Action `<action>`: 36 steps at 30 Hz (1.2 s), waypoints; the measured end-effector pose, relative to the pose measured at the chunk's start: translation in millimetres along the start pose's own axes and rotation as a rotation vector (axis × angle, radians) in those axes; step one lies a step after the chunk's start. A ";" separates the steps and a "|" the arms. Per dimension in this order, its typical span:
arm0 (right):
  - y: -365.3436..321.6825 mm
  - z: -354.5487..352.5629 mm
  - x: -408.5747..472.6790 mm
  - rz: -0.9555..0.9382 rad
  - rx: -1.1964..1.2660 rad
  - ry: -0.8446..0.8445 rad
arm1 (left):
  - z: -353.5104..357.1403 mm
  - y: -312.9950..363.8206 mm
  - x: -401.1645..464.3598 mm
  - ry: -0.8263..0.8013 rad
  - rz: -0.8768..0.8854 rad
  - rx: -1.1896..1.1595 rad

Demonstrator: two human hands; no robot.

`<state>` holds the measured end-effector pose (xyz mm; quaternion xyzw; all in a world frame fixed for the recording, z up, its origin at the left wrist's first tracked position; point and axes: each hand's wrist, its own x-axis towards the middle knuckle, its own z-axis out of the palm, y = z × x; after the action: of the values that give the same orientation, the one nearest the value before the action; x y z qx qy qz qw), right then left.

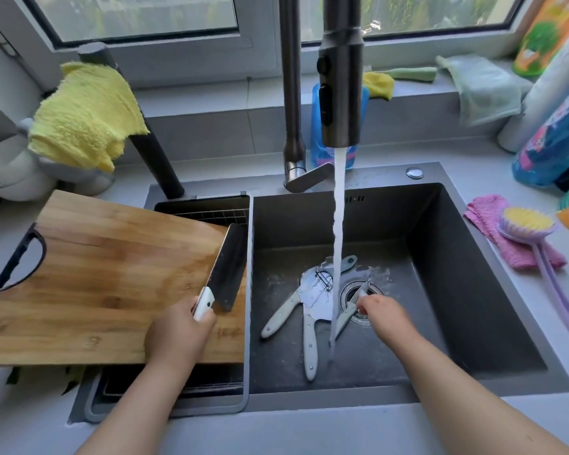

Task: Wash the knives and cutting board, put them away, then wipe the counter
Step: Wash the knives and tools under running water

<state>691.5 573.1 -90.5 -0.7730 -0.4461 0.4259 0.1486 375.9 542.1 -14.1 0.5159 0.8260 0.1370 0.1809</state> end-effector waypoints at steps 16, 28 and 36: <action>-16.1 29.2 24.1 0.338 0.257 -0.453 | 60.7 95.5 -24.9 -0.265 0.151 -0.264; 17.1 43.5 42.8 0.487 0.384 -0.475 | 209.0 94.1 -2.5 -0.862 0.086 0.466; 14.1 34.9 46.0 0.453 0.429 -0.414 | 233.5 82.9 11.3 -0.870 0.013 0.329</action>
<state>682.9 597.6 -144.0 -0.7010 -0.1851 0.6789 0.1158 540.7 597.2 -191.1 0.5524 0.6808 -0.2239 0.4257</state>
